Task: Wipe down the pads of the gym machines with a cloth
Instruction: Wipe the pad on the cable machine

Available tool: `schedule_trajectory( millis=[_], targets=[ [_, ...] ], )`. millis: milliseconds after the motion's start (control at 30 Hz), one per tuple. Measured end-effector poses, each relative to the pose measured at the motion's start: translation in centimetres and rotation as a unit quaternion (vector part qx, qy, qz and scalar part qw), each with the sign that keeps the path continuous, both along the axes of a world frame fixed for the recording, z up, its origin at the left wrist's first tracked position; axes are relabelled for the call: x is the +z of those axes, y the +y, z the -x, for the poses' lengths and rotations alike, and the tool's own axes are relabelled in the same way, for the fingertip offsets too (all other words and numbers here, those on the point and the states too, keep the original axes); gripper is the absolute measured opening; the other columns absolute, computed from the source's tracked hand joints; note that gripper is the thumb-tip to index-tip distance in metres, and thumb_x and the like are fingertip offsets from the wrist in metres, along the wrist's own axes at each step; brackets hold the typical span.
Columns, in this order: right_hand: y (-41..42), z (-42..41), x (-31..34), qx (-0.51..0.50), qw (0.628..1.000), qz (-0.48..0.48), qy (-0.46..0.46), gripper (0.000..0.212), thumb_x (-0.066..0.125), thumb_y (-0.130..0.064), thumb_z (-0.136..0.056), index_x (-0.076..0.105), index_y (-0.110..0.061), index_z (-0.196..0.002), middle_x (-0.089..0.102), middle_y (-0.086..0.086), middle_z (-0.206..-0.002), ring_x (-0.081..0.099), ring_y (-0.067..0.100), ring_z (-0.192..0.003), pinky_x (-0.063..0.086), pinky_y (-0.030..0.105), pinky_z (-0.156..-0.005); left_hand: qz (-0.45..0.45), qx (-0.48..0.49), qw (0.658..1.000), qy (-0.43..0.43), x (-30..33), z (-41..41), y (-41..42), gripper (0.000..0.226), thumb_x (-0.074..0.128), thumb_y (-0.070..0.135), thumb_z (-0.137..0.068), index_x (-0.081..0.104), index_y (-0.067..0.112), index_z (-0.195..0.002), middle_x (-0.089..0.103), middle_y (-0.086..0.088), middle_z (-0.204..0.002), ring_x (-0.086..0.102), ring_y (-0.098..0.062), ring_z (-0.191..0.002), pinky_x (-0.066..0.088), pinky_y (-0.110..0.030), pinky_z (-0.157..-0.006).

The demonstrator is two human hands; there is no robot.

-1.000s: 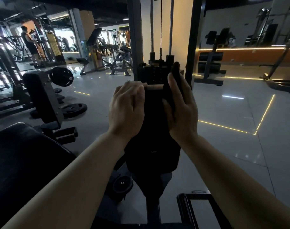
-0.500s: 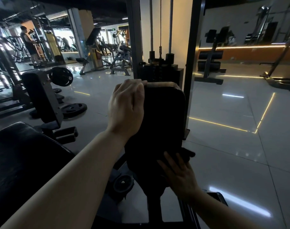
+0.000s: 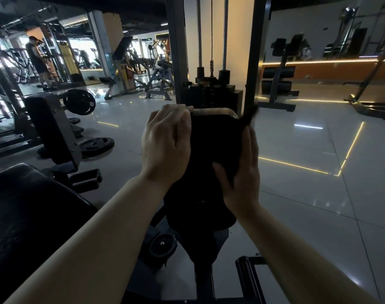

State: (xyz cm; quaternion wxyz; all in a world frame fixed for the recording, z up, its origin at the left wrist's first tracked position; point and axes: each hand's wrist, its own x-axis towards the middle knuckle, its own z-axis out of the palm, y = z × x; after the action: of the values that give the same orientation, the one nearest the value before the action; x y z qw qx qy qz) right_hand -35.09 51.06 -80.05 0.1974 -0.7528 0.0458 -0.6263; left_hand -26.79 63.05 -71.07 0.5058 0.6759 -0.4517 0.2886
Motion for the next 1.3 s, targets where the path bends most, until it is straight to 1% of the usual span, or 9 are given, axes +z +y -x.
schedule_trajectory(
  millis=[233, 400, 533, 667, 833, 933, 1000, 1133, 1300],
  targets=[
    [1.6, 1.7, -13.7, -0.033, 0.993, -0.023, 0.115, 0.071, 0.032, -0.056, -0.098, -0.01, -0.035, -0.151, -0.018, -0.005, -0.159, 0.009, 0.024, -0.141, 0.051, 0.049, -0.086, 0.002, -0.012, 1.0, 0.003, 0.0, -0.1, 0.2, 0.047, 0.03, 0.038, -0.096, 0.069, 0.014, -0.11, 0.064, 0.007, -0.111, 0.054, -0.012, -0.107, 0.038, -0.023, -0.087],
    [-0.3, 1.0, -7.4, -0.01, 0.997, 0.046, 0.053, 0.058, 0.029, -0.037, -0.103, -0.003, -0.038, -0.151, 0.001, 0.01, -0.158, 0.005, 0.012, -0.147, 0.047, 0.046, -0.096, -0.002, -0.014, 1.0, 0.007, 0.1, -0.2, 0.3, 0.051, 0.027, 0.04, -0.096, 0.069, 0.015, -0.111, 0.064, 0.005, -0.111, 0.052, -0.01, -0.107, 0.035, -0.017, -0.086],
    [-0.3, -0.2, 0.9, -0.016, 0.998, 0.063, 0.009, 0.051, 0.027, -0.037, -0.103, 0.009, -0.036, -0.151, 0.014, 0.015, -0.153, 0.025, 0.029, -0.142, 0.053, 0.046, -0.091, 0.008, -0.019, 1.0, 0.0, 0.0, -0.3, 0.2, 0.05, 0.027, 0.038, -0.097, 0.069, 0.013, -0.11, 0.058, 0.013, -0.105, 0.05, -0.004, -0.103, 0.033, -0.011, -0.085],
    [0.1, -1.3, 5.5, -0.124, 0.985, 0.119, -0.019, 0.045, 0.026, -0.038, -0.102, 0.031, -0.016, -0.14, 0.04, 0.018, -0.146, 0.027, 0.041, -0.139, 0.035, 0.051, -0.108, 0.017, -0.034, 0.999, -0.011, 0.1, -0.2, 0.3, 0.048, 0.027, 0.03, -0.099, 0.071, 0.012, -0.107, 0.057, 0.014, -0.104, 0.045, 0.009, -0.099, 0.034, -0.011, -0.088],
    [0.5, -0.3, -3.9, -0.216, 0.928, 0.281, 0.115, 0.066, 0.05, -0.036, -0.093, 0.018, -0.026, -0.15, -0.008, 0.002, -0.161, -0.006, 0.026, -0.147, 0.01, 0.051, -0.116, 0.018, -0.034, 0.999, -0.009, 0.0, -0.5, 0.2, 0.053, 0.024, 0.035, -0.098, 0.07, 0.012, -0.109, 0.065, 0.004, -0.109, 0.051, -0.002, -0.102, 0.037, -0.02, -0.088],
    [0.3, 2.1, -12.3, -0.136, 0.881, 0.361, 0.274, 0.101, 0.075, -0.026, -0.07, 0.016, -0.027, -0.151, -0.011, -0.002, -0.16, -0.009, 0.022, -0.147, 0.038, 0.048, -0.099, 0.009, -0.034, 0.999, -0.005, -0.1, -0.5, 0.4, 0.053, 0.024, 0.036, -0.098, 0.069, 0.011, -0.112, 0.06, 0.009, -0.109, 0.049, -0.002, -0.103, 0.036, -0.018, -0.088],
    [-0.4, 3.2, -14.6, -0.074, 0.871, 0.381, 0.3, 0.092, 0.058, -0.013, -0.08, 0.005, -0.025, -0.153, -0.007, -0.005, -0.161, -0.005, 0.02, -0.148, 0.056, 0.039, -0.083, 0.007, -0.032, 0.999, -0.009, 0.0, -0.4, 0.5, 0.052, 0.025, 0.035, -0.098, 0.068, 0.011, -0.112, 0.056, 0.013, -0.107, 0.045, 0.003, -0.102, 0.034, -0.01, -0.086],
    [-1.3, 3.3, -11.5, -0.061, 0.886, 0.395, 0.237, 0.072, 0.047, -0.01, -0.085, 0.019, -0.022, -0.15, 0.003, -0.003, -0.161, 0.001, 0.017, -0.148, 0.038, 0.04, -0.106, -0.002, -0.028, 1.0, 0.002, 0.1, -0.4, 0.6, 0.053, 0.024, 0.038, -0.097, 0.068, 0.013, -0.112, 0.055, 0.016, -0.107, 0.045, 0.002, -0.105, 0.03, -0.005, -0.086],
    [-1.3, 0.8, 1.0, -0.154, 0.922, 0.341, 0.102, 0.048, 0.048, -0.019, -0.095, 0.033, -0.02, -0.141, 0.029, 0.004, -0.148, 0.005, 0.016, -0.147, 0.014, 0.041, -0.115, 0.001, -0.042, 0.999, 0.033, 0.3, -0.4, 0.5, 0.057, 0.021, 0.045, -0.095, 0.069, 0.018, -0.113, 0.059, 0.014, -0.109, 0.051, -0.008, -0.11, 0.035, -0.014, -0.089]
  ],
)
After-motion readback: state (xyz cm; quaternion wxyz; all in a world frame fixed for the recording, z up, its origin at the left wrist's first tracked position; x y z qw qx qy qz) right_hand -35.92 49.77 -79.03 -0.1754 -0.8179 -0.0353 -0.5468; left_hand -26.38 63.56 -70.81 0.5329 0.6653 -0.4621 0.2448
